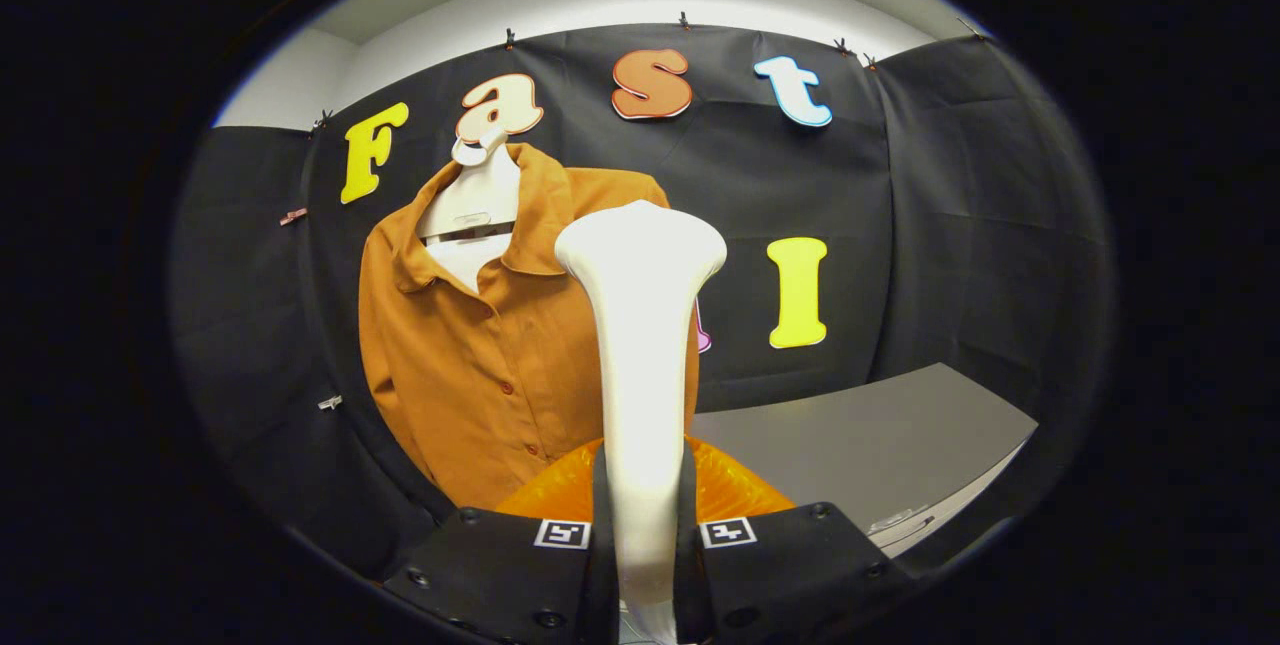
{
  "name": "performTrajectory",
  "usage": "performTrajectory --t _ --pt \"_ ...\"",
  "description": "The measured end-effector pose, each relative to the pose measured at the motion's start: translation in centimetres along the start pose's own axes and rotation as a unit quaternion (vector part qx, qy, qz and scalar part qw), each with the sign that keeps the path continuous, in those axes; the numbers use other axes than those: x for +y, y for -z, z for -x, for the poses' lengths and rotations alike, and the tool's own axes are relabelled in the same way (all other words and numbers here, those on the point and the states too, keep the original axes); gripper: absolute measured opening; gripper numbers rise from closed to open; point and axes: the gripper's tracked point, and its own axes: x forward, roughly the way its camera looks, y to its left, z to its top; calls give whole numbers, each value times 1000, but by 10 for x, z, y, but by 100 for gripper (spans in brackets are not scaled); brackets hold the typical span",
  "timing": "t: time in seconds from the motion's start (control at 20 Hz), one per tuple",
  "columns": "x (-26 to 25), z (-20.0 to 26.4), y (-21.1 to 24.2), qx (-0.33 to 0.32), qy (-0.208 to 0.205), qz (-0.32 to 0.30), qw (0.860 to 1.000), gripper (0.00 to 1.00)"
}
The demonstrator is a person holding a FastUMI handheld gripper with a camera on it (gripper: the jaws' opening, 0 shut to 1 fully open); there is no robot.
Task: Iron the clothes twice with a garment steamer, once on the left side and once on the right side.
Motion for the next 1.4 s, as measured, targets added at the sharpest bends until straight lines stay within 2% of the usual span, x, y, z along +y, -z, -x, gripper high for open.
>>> performTrajectory --t 0.3,0.65,1.0,1.4 --pt "30 -33 15 6 -7 14 1000 25" --pt "36 -69 31 12 12 41 999 25" --pt "34 -85 50 27 21 40 999 25" --pt "31 -87 102 81 24 22 996 25"
